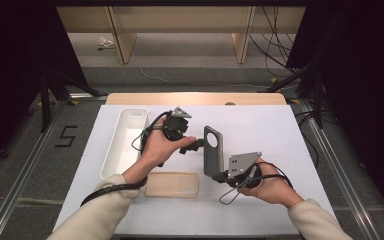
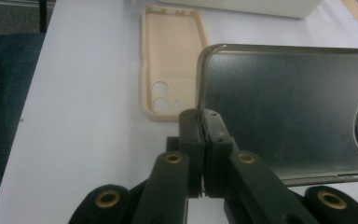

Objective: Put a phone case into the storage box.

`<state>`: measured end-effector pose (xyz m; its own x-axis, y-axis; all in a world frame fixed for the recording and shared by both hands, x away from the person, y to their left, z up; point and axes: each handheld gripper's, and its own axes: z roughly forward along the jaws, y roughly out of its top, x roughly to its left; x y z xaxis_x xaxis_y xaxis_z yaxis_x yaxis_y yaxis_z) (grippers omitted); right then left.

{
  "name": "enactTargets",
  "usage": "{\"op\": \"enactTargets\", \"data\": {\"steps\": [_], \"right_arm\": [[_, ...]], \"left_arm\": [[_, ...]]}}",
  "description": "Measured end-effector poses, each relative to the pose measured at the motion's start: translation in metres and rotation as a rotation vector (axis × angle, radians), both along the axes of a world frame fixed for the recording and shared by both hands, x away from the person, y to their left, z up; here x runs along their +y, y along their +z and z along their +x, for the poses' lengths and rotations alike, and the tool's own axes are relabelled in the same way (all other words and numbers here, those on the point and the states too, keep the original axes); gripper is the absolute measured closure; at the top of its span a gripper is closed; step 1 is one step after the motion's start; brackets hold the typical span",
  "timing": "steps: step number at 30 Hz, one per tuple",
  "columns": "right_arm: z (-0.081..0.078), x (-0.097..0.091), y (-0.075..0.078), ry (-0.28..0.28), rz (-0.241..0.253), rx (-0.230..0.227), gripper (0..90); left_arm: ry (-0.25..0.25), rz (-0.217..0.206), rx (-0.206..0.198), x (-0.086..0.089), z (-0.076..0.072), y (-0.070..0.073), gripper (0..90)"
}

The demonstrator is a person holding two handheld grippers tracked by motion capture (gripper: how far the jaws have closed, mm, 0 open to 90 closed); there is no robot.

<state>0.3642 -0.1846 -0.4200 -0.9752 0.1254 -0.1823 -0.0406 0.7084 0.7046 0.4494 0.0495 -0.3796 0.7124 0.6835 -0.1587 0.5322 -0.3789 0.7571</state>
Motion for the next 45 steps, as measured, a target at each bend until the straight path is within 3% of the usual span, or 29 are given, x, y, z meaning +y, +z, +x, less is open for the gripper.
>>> {"op": "enactTargets", "data": {"steps": [12,20,33,38,42,45], "right_arm": [[-0.002,0.004,0.001,0.013,0.0,-0.012,89.1],[-0.003,0.006,0.001,0.019,-0.016,-0.017,89.1],[-0.005,0.008,0.001,0.03,-0.028,-0.032,89.0],[-0.006,0.01,0.0,0.035,-0.039,-0.036,89.0],[-0.006,0.011,-0.002,0.039,-0.049,-0.039,89.0],[-0.005,0.012,-0.003,0.041,-0.062,-0.048,89.1]], "left_arm": [[0.029,0.005,0.064,-0.01,0.019,-0.002,18.1],[0.062,0.002,0.094,-0.015,0.026,-0.002,27.2],[0.093,-0.048,0.191,-0.017,0.032,-0.008,50.8],[0.098,-0.054,0.204,-0.016,0.032,-0.01,62.5],[0.107,-0.074,0.213,-0.016,0.031,-0.009,66.6],[0.13,-0.118,0.213,-0.017,0.029,-0.008,69.4]]}}
